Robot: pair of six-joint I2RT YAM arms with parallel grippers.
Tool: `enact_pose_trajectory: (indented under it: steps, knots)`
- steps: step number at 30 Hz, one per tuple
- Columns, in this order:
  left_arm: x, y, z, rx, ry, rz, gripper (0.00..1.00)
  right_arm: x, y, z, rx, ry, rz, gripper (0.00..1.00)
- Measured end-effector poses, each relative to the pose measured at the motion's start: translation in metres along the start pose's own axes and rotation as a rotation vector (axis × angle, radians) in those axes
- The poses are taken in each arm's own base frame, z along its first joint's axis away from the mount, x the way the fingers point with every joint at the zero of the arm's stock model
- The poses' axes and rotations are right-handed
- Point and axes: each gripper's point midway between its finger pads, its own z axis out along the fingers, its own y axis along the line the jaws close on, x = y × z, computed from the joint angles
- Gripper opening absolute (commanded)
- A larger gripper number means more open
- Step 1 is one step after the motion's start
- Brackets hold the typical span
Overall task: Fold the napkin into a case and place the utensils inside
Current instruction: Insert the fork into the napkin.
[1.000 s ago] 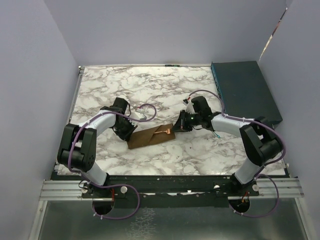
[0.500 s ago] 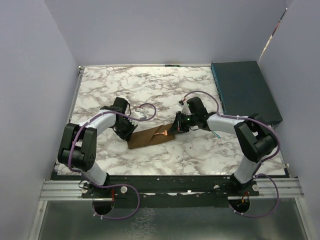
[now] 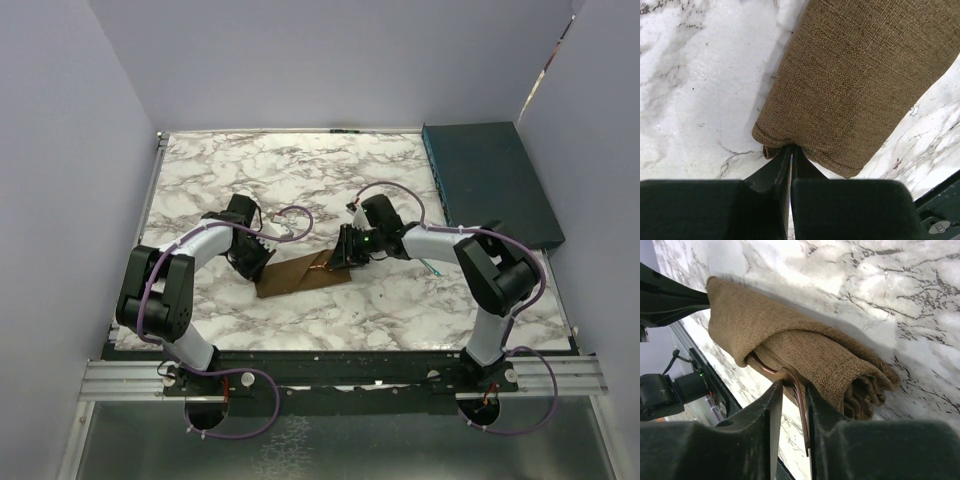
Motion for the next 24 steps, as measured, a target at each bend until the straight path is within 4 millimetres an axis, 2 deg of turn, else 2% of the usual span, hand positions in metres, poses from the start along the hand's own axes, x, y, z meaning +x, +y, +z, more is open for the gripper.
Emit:
enact_pose_trajectory:
  steps: [7,10,14,17,24]
  knots:
    - [-0.004,0.0,0.001,0.003,-0.005,0.004,0.0,0.005,-0.008,0.003,0.033,0.022,-0.027,0.55]
    - [-0.005,-0.001,0.001,0.004,-0.007,0.006,0.0,-0.003,-0.005,0.0,0.053,0.018,-0.06,0.59]
    - [-0.005,-0.001,0.002,0.005,-0.008,0.007,0.0,-0.012,-0.005,-0.01,0.112,0.013,-0.115,0.59]
    - [-0.005,-0.001,0.002,0.004,-0.008,0.009,0.0,-0.01,-0.008,-0.022,0.165,0.017,-0.145,0.58]
    - [-0.006,-0.001,0.002,0.005,-0.007,0.009,0.0,-0.008,-0.016,-0.042,0.256,0.011,-0.183,0.42]
